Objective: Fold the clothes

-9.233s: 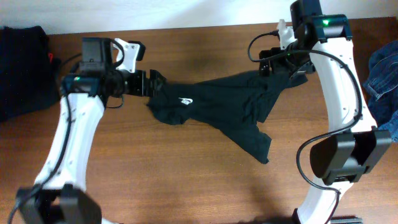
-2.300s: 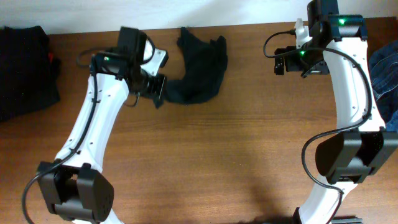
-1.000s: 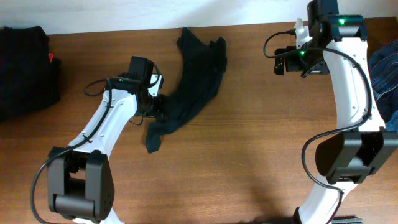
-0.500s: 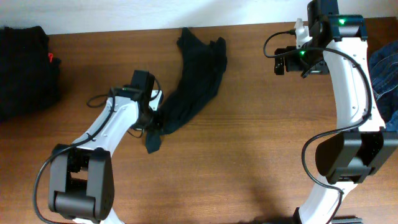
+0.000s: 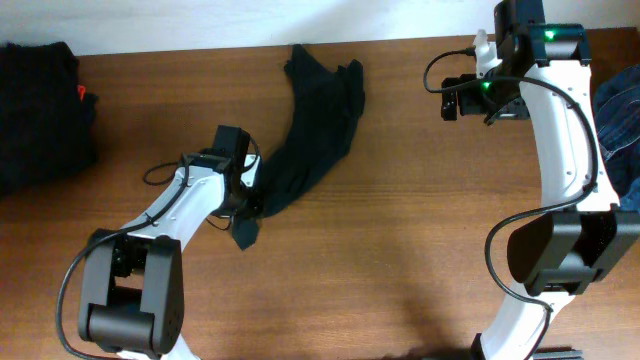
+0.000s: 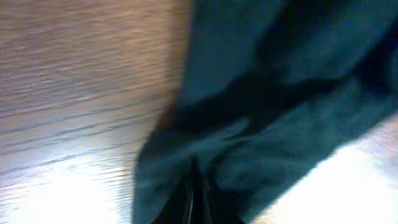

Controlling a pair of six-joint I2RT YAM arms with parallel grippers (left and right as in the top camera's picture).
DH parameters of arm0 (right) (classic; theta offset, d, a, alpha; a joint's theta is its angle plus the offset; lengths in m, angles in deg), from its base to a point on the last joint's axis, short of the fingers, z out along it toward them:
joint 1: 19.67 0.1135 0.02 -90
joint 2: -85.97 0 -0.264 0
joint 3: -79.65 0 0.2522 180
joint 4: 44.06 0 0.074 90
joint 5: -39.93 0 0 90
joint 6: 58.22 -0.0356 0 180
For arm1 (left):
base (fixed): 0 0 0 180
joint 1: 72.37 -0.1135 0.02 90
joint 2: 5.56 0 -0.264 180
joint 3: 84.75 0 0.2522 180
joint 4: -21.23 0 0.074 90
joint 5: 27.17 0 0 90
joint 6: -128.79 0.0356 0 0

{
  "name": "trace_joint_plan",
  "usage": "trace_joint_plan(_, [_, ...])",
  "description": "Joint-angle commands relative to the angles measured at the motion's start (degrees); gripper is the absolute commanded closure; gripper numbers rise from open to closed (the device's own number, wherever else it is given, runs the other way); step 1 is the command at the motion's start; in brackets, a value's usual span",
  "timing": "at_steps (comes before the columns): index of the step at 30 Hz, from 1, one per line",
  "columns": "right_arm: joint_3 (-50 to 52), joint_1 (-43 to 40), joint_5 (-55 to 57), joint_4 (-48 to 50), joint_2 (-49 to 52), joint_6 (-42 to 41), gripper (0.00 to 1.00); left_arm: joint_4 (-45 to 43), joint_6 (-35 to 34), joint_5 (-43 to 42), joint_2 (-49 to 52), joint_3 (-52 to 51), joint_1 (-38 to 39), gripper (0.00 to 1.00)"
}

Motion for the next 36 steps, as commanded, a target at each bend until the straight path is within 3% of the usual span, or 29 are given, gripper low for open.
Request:
trace_joint_plan(1, [-0.11, 0.04, 0.28, 0.15, -1.01, -0.42, 0.01, -0.15, -4.0, 6.64, 0.52, -0.7, -0.04, 0.93])
trace_joint_plan(9, [-0.11, 0.04, 0.28, 0.15, -1.01, -0.42, 0.02, -1.55, -4.37, 7.04, 0.52, -0.7, -0.04, 0.93])
trace_joint_plan(11, [-0.11, 0.04, 0.28, 0.17, -1.01, -0.42, 0.01, -3.06, -4.52, 5.62, 0.52, -0.68, -0.02, 0.99])
trace_joint_plan(23, [-0.11, 0.02, 0.59, 3.93, -1.01, 0.46, 0.01, -5.35, -3.32, 3.08, 0.5, 0.72, -0.07, 0.99])
trace_joint_plan(24, [-0.11, 0.02, 0.57, 5.33, -1.01, 0.46, 0.01, -5.31, -2.71, 3.06, 0.5, 0.72, -0.15, 0.94])
trace_joint_plan(26, [-0.11, 0.04, 0.46, 6.64, -1.01, 0.39, 0.01, -5.27, -1.9, 3.08, 0.5, 0.72, -0.26, 0.48])
trace_joint_plan(27, [-0.11, 0.04, 0.17, 6.78, -1.01, 0.15, 0.01, -5.27, -1.9, 3.08, 0.5, 0.72, -0.26, 0.31])
trace_joint_plan(30, [-0.11, 0.04, 0.04, 6.82, -1.01, 0.17, 0.01, -5.73, 0.28, 3.1, 0.5, 0.72, -0.31, 0.25])
trace_joint_plan(36, [-0.11, 0.04, 0.02, 6.62, -1.01, 0.2, 0.02, -6.75, 3.21, 3.08, 0.52, 0.7, -0.63, 0.29])
